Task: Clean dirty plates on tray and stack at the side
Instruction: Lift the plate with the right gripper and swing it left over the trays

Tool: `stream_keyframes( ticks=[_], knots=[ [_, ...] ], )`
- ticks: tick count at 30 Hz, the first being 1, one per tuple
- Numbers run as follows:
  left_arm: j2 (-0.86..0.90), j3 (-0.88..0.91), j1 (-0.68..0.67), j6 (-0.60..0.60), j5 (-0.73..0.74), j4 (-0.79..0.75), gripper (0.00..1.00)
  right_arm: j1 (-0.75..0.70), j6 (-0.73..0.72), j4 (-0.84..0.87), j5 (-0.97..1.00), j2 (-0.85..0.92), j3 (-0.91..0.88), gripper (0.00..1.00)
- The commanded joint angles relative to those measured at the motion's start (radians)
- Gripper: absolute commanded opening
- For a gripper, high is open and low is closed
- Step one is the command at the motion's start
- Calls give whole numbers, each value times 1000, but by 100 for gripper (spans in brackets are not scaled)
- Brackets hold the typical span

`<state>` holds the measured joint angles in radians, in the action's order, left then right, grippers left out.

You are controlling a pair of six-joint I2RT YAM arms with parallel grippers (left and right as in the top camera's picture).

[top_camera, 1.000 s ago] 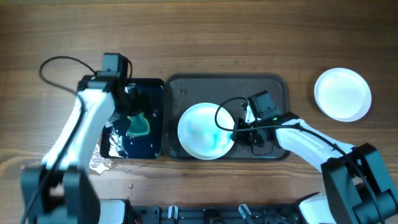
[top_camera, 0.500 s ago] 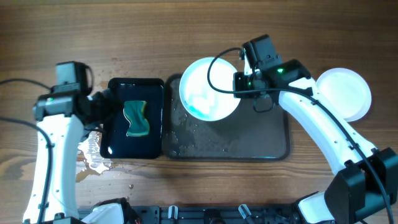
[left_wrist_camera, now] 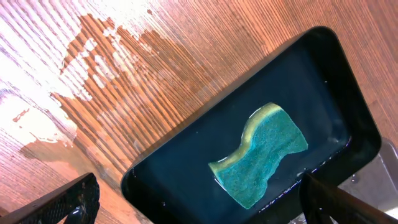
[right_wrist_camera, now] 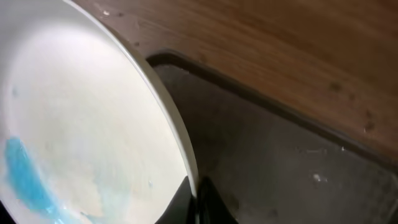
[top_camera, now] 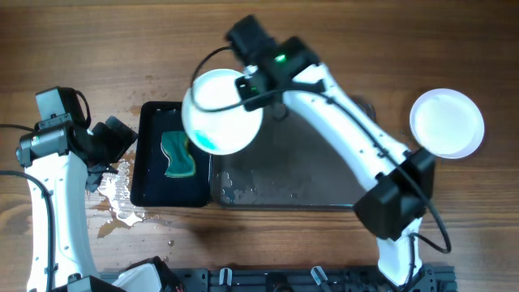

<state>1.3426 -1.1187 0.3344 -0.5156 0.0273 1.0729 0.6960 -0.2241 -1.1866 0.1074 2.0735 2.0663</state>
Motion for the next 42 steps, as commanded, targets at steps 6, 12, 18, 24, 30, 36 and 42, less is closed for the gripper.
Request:
stream_keyframes(
  ticks=[6, 12, 18, 24, 30, 36, 42],
  knots=[
    [40, -10, 6, -17, -21, -15, 100, 221, 76, 115, 507, 6, 48, 5],
    [51, -10, 8, -17, -21, -28, 100, 360, 317, 277, 787, 6, 48, 5],
    [52, -10, 84, -18, -17, -34, 100, 430, 629, 483, 863, 6, 48, 5],
    [78, -10, 176, -38, -17, -45, 100, 455, 874, 600, 912, 6, 47, 5],
    [177, -9, 233, -43, 32, -43, 100, 464, 1058, 687, 925, 6, 47, 5],
    [192, -9, 235, -43, 32, -41, 100, 465, 1120, 723, 944, 6, 47, 4],
    [192, -9, 235, -43, 32, -41, 100, 465, 1291, 839, 948, 6, 47, 5]
  ],
)
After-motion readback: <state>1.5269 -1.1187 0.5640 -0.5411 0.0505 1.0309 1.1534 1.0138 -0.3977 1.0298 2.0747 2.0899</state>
